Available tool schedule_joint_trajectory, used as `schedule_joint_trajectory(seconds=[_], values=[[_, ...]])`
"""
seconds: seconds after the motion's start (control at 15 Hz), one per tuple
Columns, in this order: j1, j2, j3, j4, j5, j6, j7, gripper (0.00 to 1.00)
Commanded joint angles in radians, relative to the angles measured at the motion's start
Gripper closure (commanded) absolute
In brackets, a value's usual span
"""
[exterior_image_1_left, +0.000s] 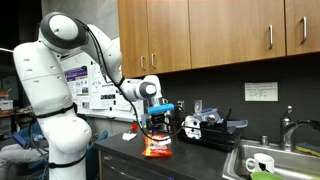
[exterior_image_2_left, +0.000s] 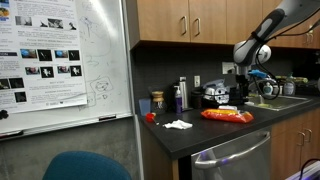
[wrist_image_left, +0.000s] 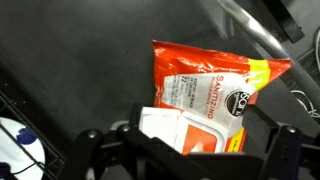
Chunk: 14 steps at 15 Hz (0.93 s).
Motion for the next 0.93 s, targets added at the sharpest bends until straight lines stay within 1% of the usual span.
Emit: schedule_joint_trajectory(seconds=[0.0,0.27,0.47,0.6,0.73,0.87], values=[[0.031,-0.084,-0.005,-0.087,0.055,0.016,0.122,0.0],[0.061,-0.175,-0.014,-0.179,0.143,0.038,0.239,0.0],[0.069,-0.244,0.002,-0.22,0.151,0.037,0.366,0.0],[0.075,-0.283,0.027,-0.234,0.128,0.05,0.478,0.0],[0.081,-0.297,0.064,-0.229,0.109,0.066,0.575,0.0],[0.083,-0.289,0.123,-0.207,0.076,0.081,0.674,0.0]])
